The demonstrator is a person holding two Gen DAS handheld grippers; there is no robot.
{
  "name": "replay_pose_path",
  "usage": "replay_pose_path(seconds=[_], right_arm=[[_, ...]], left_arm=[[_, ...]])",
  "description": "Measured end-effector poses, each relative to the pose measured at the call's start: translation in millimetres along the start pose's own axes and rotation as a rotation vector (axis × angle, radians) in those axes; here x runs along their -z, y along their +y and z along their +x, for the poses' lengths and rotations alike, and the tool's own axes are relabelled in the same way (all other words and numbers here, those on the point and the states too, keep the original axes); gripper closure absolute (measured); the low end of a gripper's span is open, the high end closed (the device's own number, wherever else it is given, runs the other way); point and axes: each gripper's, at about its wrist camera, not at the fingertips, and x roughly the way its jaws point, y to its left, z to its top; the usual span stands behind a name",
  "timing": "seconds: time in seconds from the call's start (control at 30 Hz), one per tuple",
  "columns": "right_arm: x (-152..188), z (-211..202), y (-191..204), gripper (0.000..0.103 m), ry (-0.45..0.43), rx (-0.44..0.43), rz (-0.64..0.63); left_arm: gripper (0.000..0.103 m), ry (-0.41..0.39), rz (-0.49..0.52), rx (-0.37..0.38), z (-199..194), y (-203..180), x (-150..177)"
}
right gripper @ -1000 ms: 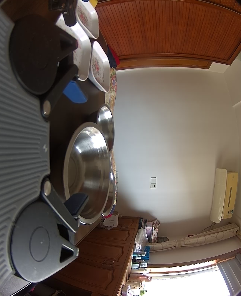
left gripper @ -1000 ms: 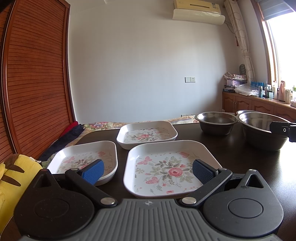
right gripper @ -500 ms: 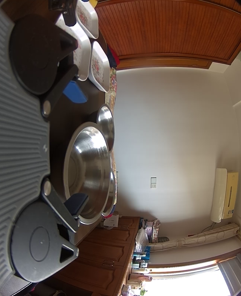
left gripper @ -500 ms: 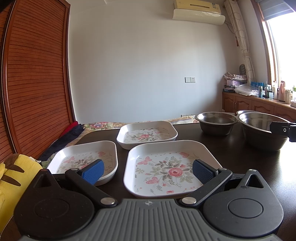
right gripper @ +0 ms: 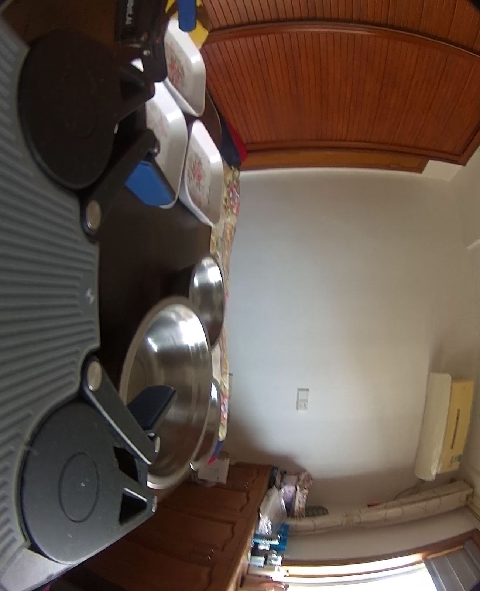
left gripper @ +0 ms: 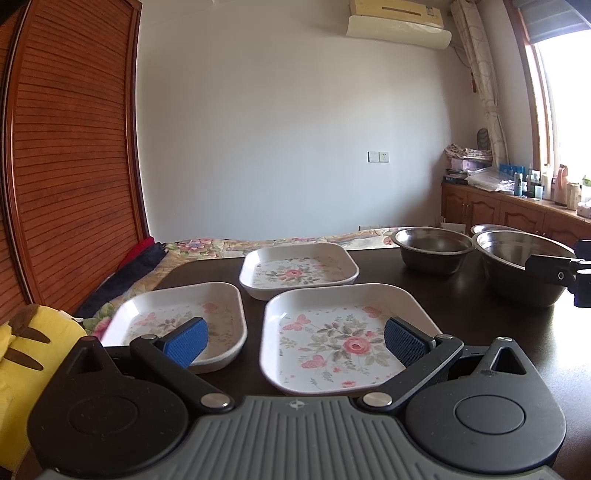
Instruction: Organize plates and bowls
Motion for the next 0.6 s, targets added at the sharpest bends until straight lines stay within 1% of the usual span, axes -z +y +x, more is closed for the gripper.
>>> replay_pose_path(seconds=[0.3, 0.43, 0.6], right_arm=[[-6.3, 4.8, 25.3, 0.000, 0.057, -0.099, -0.027], [-9.6, 9.1, 33.0, 0.000, 0.085, -0.142, -0.022], [-13.6, 15.3, 39.6, 0.000, 0.096, -0.179, -0.032]], left_arm=[[0.000, 0.069, 0.025, -0.004, 6.3, 15.0, -3.4], [0.000, 0.101, 0.050, 0.015, 10.0, 20.3, -3.4], [0.000, 0.171, 0.072, 0.042, 16.5, 24.1, -5.0]])
